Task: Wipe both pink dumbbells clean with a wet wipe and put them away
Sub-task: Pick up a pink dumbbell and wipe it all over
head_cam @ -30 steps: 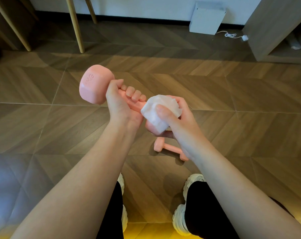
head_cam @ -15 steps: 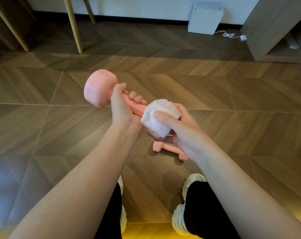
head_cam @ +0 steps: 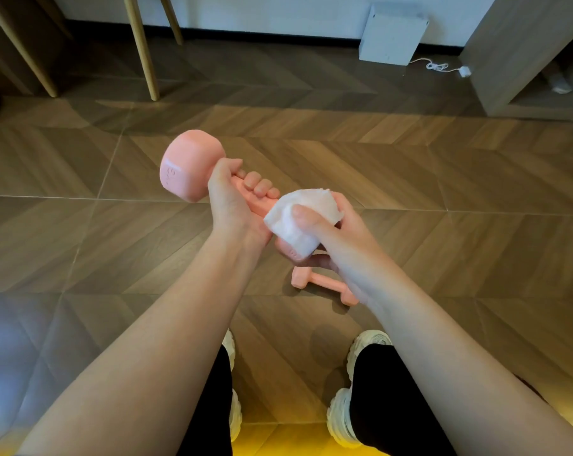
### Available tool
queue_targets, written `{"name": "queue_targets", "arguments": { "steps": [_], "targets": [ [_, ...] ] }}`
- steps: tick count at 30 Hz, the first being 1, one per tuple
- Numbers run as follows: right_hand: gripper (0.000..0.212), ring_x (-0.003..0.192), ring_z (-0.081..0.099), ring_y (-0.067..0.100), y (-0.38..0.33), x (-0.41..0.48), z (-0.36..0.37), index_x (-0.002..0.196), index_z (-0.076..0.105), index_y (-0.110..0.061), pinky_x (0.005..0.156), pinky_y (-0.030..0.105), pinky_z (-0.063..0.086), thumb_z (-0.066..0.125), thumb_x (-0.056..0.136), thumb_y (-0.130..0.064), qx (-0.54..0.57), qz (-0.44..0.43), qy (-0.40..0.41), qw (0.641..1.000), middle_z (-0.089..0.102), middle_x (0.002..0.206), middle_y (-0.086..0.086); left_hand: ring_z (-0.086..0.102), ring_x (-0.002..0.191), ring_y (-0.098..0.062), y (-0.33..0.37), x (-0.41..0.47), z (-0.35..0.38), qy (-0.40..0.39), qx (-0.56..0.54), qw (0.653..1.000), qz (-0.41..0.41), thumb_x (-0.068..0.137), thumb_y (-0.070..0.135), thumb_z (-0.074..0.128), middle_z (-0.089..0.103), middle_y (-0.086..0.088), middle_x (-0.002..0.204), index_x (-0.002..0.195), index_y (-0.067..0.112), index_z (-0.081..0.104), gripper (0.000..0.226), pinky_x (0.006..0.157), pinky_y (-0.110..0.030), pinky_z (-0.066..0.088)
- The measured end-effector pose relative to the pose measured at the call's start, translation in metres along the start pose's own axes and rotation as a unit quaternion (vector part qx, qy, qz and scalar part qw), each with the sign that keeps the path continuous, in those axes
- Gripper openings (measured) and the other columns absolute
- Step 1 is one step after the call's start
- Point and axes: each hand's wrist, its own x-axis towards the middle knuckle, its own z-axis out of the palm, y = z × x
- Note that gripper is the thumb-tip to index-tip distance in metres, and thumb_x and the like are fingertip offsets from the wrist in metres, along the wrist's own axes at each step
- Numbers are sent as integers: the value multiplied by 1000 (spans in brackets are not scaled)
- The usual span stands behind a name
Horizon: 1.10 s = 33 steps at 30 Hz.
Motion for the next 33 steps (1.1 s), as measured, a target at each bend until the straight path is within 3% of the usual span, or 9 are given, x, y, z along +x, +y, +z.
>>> {"name": "queue_targets", "arguments": {
  "steps": [3,8,12,14,17,23,28,30,33],
  "targets": [
    [52,85,71,19,-5,-4,-11,118,57,-33,78,72,44,76,71,-42,25,-11,-50,998,70,110,-6,23,40,-11,0,0,1,-3,-10,1000,0,90,17,43,23,7,50,66,20,27,29,45,-23,25],
    [59,84,66,36,-2,-4,-8,116,57,-41,76,79,40,84,64,-36,14,-18,-48,999,64,124,5,21,41,-11,1,0,0,-9,-14,1000,-1,90,17,42,21,7,50,66,20,27,29,46,-23,25],
    [57,82,69,28,-7,0,-6,127,53,-28,76,51,51,72,76,-45,99,48,-74,991,67,117,10,19,42,-11,3,-3,3,-33,-12,999,11,91,18,41,20,7,51,65,20,26,29,45,-23,23],
    [59,92,68,33,-9,-2,-8,134,49,-24,76,46,55,66,81,-44,149,77,-118,979,62,122,17,20,42,-11,3,-4,4,-39,-11,999,21,92,19,41,21,6,51,66,19,28,29,46,-23,23],
    [59,77,68,25,-5,-4,-8,135,45,-21,72,43,56,68,82,-35,159,43,-116,980,61,120,15,31,43,-12,-1,-3,4,-23,-11,999,23,92,23,49,32,4,53,66,17,34,30,49,-23,31],
    [53,87,68,28,0,-4,-3,120,55,-33,73,54,55,77,73,-39,43,-30,-9,999,65,121,3,31,41,-10,-5,1,2,16,-36,999,-3,92,22,55,30,5,51,70,18,33,31,46,-21,33],
    [52,85,69,26,-5,-2,-11,120,58,-41,73,76,45,78,72,-36,15,-39,-65,997,62,126,2,25,40,-10,2,1,0,11,-33,999,15,94,19,47,24,6,50,68,19,29,32,42,-20,29],
    [62,94,67,26,-5,-3,-7,121,56,-39,78,64,55,83,66,-33,-4,-48,-51,998,62,124,0,24,40,-10,3,2,-1,10,-30,999,12,94,20,46,24,6,50,68,19,29,31,42,-21,28],
    [57,79,65,22,-3,-3,6,119,51,-29,66,39,58,79,69,-32,21,-56,4,998,65,119,6,25,40,-10,-1,0,1,1,-10,1000,6,95,20,46,24,6,49,68,19,29,32,43,-21,28]
  ]
}}
